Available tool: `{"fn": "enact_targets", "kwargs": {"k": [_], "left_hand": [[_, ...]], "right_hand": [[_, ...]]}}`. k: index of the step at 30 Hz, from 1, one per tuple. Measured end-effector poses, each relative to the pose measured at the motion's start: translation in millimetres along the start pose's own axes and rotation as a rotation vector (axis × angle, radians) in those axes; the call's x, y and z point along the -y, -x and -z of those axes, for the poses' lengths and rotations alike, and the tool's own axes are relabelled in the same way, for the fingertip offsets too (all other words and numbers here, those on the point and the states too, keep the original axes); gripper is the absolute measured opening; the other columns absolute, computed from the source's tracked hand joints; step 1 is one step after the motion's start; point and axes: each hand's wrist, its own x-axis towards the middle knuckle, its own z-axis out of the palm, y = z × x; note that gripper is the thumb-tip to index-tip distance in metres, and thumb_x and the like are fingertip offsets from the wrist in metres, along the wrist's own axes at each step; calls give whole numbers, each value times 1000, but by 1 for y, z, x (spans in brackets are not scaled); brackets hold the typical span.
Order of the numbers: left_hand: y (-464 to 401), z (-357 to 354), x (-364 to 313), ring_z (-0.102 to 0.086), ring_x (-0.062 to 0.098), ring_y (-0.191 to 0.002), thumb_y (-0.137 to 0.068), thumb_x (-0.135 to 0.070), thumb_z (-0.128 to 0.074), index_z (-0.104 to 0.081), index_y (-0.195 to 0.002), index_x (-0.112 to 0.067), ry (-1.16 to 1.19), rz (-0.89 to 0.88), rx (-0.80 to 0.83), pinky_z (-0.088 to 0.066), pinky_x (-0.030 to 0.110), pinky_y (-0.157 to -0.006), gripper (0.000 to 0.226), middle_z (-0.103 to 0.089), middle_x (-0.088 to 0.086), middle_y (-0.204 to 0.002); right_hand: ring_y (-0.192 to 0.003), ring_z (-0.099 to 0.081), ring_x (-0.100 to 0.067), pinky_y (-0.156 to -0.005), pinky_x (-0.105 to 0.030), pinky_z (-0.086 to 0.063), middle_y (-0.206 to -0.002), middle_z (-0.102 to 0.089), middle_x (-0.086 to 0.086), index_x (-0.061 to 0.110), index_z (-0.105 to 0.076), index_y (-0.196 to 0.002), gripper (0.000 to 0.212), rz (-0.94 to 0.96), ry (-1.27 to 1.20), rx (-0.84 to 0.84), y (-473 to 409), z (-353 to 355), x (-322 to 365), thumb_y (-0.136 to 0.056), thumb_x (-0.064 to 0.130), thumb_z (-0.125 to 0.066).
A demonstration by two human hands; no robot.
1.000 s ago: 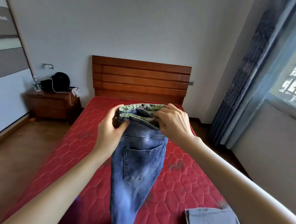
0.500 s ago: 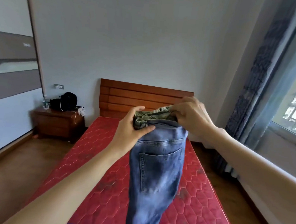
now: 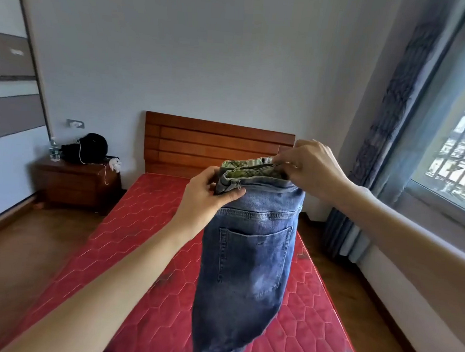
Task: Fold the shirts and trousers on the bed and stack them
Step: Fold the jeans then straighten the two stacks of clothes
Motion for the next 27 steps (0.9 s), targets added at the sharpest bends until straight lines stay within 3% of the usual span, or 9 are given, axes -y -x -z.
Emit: {"fn": "enact_targets", "kwargs": {"k": [4, 9, 12, 15, 19, 20, 22, 24, 27], "left_hand": [[5, -5, 1, -65, 4, -88, -68, -26, -80, -68, -100, -7, 69, 38, -8, -48, 16, -82, 39, -73, -4, -94], [0, 1, 3, -63, 1, -82, -75, -9, -78, -62, -97, 1, 64, 56, 7, -47, 12, -79, 29, -69, -1, -88], [3, 3, 6, -60, 0, -79, -75, -5, -77, -58, -95, 6, 41, 22, -2, -45, 10, -77, 29, -66, 0, -85], [6, 5, 7, -59, 4, -81, -71, -13, -78, -57, -93, 7, 39, -7, -22, -46, 13, -78, 37, -64, 3, -85], [7, 5, 3, -59, 7, -81, -65, -17, -79, -56, -90, 8, 21, -23, -19, -49, 17, -78, 42, -64, 14, -88], [7, 3, 1, -60, 7, -81, -64, -16, -80, -56, -90, 7, 14, -24, -12, -50, 19, -78, 42, -65, 17, -89], [6, 1, -2, -64, 9, -85, -63, -14, -81, -59, -89, 2, 10, -30, 2, -52, 18, -78, 37, -68, 17, -93], [4, 2, -8, -66, 9, -85, -61, -15, -82, -61, -88, -2, 9, -51, -1, -52, 17, -78, 37, -70, 11, -92], [-8, 9, -23, -64, 9, -81, -56, -34, -84, -62, -87, -6, -25, -85, -23, -51, 20, -76, 48, -69, 5, -86]], "right_hand": [[-91, -63, -27, -84, -37, -50, -97, -70, -7, 27, -76, -105, 29, -26, -72, 75, 5, -7, -2, -84, 9, -67], [-72, -47, 1, -73, -23, -31, -67, -49, 25, 26, -78, -98, 20, 3, -145, 43, 4, -7, -11, -80, 17, -75], [-82, -50, 1, -79, -29, -42, -83, -58, 18, 31, -76, -98, 15, -49, -208, 58, 12, -11, -14, -83, 33, -72], [-110, -50, -5, -96, -34, -43, -111, -62, 15, 31, -70, -107, 50, -32, -302, 14, 28, -17, -12, -75, 68, -59], [-134, -38, -15, -112, -38, -26, -147, -45, 4, 25, -38, -145, 113, 50, -133, 289, 33, -26, -2, -52, 84, -62], [-132, -42, -18, -110, -37, -28, -143, -50, 1, 24, -39, -145, 110, 60, -80, 328, 29, -29, -1, -54, 80, -66], [-108, -58, -25, -87, -34, -42, -110, -68, 0, 26, -59, -124, 75, 39, -65, 308, 17, -33, 1, -62, 64, -77], [-79, -57, -24, -65, -32, -39, -73, -61, 9, 28, -65, -96, 41, 8, -112, 238, 9, -33, 2, -67, 52, -80], [-69, -49, -18, -60, -32, -34, -62, -53, 13, 33, -60, -83, 30, -7, -198, 146, -1, -26, 3, -68, 50, -80]]}}
